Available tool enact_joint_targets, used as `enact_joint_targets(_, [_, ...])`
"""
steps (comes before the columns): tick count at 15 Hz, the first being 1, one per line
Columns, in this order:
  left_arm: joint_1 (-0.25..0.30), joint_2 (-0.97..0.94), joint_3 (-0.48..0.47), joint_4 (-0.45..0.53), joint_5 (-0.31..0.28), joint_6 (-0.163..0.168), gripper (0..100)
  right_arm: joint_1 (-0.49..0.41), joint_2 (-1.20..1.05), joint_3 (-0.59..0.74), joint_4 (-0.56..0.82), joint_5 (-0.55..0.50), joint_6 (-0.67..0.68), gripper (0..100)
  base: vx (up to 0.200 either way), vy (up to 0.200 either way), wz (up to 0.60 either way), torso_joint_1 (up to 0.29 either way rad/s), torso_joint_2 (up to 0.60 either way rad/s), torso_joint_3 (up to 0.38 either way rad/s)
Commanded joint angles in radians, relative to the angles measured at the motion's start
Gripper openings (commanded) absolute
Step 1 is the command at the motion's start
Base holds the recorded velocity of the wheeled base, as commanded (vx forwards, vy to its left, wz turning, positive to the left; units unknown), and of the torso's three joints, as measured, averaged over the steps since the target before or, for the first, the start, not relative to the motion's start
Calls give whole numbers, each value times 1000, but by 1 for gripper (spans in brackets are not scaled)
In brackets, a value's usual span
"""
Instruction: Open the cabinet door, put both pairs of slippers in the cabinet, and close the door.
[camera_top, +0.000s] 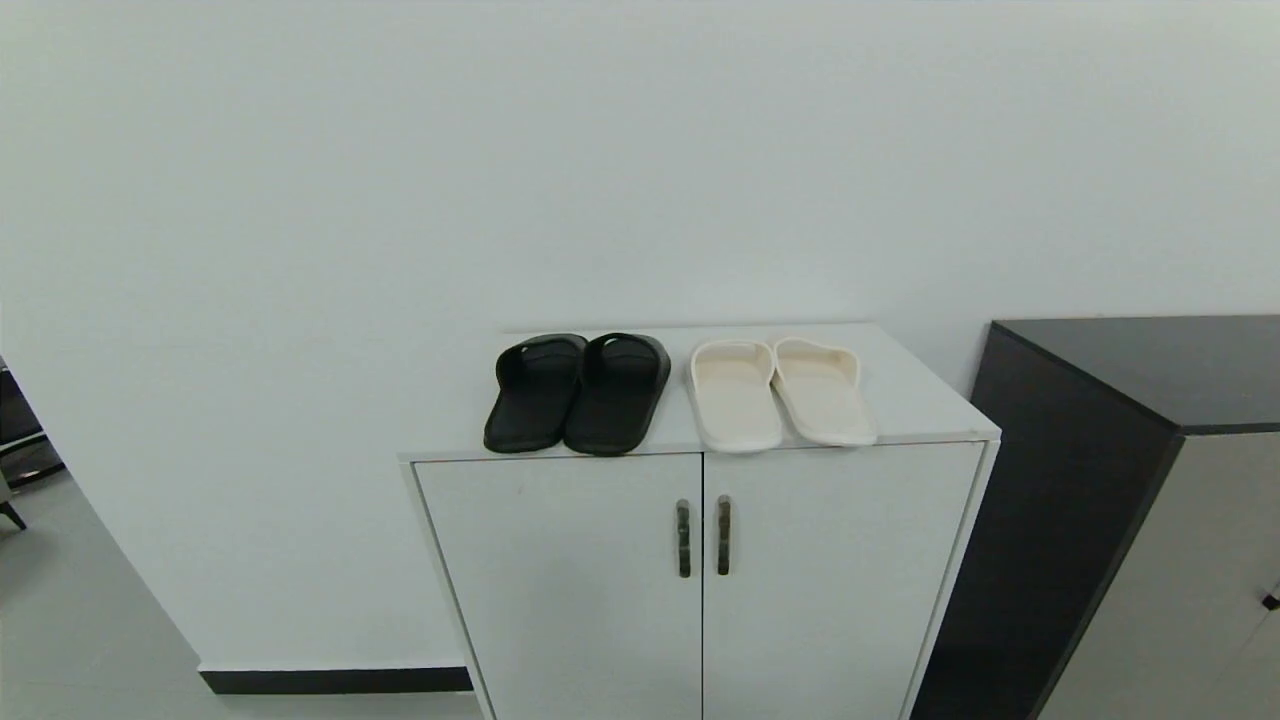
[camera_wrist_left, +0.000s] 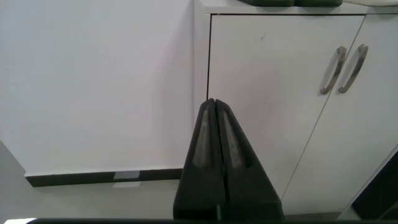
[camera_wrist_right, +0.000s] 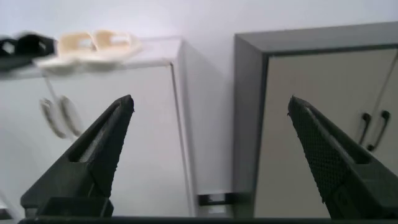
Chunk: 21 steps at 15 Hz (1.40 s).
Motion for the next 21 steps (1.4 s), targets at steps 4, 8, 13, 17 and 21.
enact_joint_targets(4, [1, 2, 0, 0, 0, 0, 0, 15, 349, -30, -13, 21, 3, 100, 0, 0, 0, 0, 0, 0])
enact_joint_targets(8, [-1, 2, 0, 0, 0, 0, 0, 49, 573, -125, -148, 70, 145, 100, 0, 0, 0, 0, 0, 0])
enact_joint_targets(13, [-1, 0, 0, 0, 0, 0, 0, 221, 797, -248, -267, -30, 151, 100, 0, 0, 0, 0, 0, 0])
enact_joint_targets(17, [-1, 2, 0, 0, 0, -2, 0, 490, 918, -369, -275, -248, 158, 100, 0, 0, 0, 0, 0, 0])
enact_joint_targets(21, [-10, 3, 0, 0, 0, -2, 0, 616, 1063, -474, -287, -315, 205, 100, 0, 0, 0, 0, 0, 0])
